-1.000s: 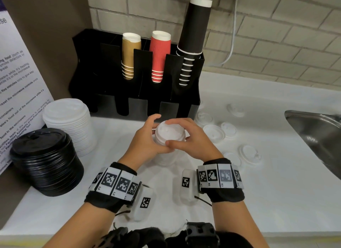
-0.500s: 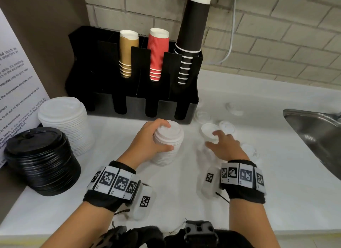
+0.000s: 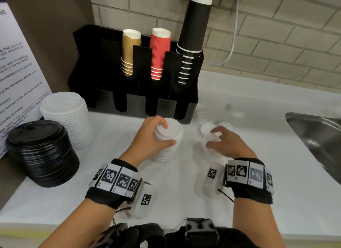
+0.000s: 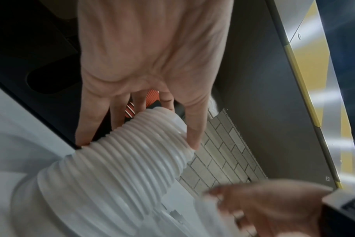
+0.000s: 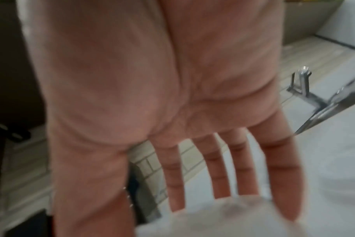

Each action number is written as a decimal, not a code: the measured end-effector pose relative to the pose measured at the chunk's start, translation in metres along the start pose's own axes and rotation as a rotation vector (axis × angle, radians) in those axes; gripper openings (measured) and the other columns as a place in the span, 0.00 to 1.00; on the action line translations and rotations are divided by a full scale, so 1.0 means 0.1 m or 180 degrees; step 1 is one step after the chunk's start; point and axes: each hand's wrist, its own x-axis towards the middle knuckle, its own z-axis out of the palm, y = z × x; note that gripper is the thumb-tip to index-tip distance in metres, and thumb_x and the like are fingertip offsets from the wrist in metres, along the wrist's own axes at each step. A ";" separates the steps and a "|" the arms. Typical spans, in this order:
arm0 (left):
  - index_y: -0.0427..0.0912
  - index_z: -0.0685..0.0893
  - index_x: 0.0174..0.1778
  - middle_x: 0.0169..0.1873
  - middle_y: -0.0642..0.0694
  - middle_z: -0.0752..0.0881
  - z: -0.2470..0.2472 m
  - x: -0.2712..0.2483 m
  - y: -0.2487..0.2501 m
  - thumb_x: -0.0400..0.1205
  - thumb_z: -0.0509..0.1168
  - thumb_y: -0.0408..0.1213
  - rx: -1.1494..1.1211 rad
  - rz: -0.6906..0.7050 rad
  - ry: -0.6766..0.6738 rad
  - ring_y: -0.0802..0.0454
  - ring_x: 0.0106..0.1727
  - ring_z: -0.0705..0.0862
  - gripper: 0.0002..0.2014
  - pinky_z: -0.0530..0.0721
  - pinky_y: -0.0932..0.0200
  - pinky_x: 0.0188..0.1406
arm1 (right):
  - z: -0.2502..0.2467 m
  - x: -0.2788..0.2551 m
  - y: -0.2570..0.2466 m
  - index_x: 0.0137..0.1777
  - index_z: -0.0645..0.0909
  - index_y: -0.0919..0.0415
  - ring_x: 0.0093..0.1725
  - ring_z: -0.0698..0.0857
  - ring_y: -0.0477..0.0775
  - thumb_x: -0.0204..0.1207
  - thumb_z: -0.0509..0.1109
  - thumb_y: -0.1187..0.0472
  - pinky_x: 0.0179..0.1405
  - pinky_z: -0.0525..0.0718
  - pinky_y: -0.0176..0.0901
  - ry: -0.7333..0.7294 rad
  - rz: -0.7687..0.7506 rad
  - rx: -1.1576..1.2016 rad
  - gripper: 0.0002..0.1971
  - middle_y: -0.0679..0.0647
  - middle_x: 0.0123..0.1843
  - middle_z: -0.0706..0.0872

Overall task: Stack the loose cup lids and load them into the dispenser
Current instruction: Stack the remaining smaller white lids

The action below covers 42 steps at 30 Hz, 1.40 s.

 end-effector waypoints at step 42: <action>0.69 0.79 0.62 0.64 0.59 0.81 -0.27 0.00 -0.08 0.84 0.64 0.43 -0.1175 -0.0583 -0.0573 0.56 0.63 0.82 0.15 0.84 0.56 0.55 | 0.56 -0.19 -0.78 0.58 0.85 0.51 0.59 0.78 0.48 0.65 0.83 0.55 0.53 0.75 0.24 0.0416 -0.1565 0.0480 0.21 0.52 0.60 0.76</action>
